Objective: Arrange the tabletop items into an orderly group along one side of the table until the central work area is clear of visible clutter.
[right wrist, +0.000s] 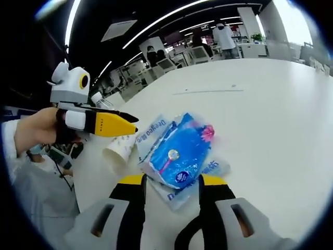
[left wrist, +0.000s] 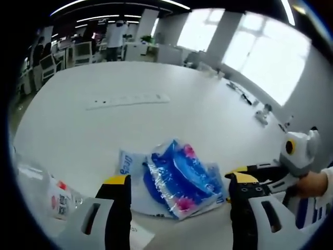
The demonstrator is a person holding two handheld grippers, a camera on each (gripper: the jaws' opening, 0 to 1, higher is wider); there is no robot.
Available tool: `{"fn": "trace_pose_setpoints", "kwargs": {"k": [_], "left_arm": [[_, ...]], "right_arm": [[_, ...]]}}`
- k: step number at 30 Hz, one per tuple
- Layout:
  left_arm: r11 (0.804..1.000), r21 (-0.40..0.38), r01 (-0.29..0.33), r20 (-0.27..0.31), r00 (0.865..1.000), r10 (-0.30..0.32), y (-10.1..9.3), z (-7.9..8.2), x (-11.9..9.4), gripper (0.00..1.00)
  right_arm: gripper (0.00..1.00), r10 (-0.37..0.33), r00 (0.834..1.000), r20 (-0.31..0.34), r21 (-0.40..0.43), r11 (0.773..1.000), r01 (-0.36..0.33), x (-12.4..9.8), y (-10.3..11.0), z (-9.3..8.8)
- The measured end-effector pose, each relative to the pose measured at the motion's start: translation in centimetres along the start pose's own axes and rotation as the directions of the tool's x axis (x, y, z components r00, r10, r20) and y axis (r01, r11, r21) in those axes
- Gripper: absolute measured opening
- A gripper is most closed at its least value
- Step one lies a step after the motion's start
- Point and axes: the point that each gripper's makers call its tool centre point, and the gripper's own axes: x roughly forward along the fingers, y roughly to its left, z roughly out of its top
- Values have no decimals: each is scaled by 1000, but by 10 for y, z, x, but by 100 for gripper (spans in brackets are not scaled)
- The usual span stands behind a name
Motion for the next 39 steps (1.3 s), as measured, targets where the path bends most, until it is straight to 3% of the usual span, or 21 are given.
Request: {"fn": "trace_pose_setpoints", "kwargs": {"k": [6, 13, 22, 26, 39], "left_arm": [[1000, 12, 8, -1, 1000, -8, 11, 11, 0, 74], [999, 50, 18, -25, 1000, -16, 18, 18, 4, 72], [992, 115, 48, -57, 998, -41, 4, 24, 12, 71], [989, 135, 67, -64, 996, -59, 0, 28, 18, 71], [980, 186, 77, -102, 993, -58, 5, 28, 29, 69]], "right_arm": [[38, 33, 999, 5, -29, 999, -33, 4, 9, 3], [38, 32, 999, 13, -43, 999, -32, 10, 5, 3], [37, 70, 997, 15, -152, 986, -67, 20, 14, 9], [36, 92, 995, 23, -162, 983, -87, 23, 18, 12], [25, 114, 993, 1, -236, 965, -111, 22, 27, 7]]}}
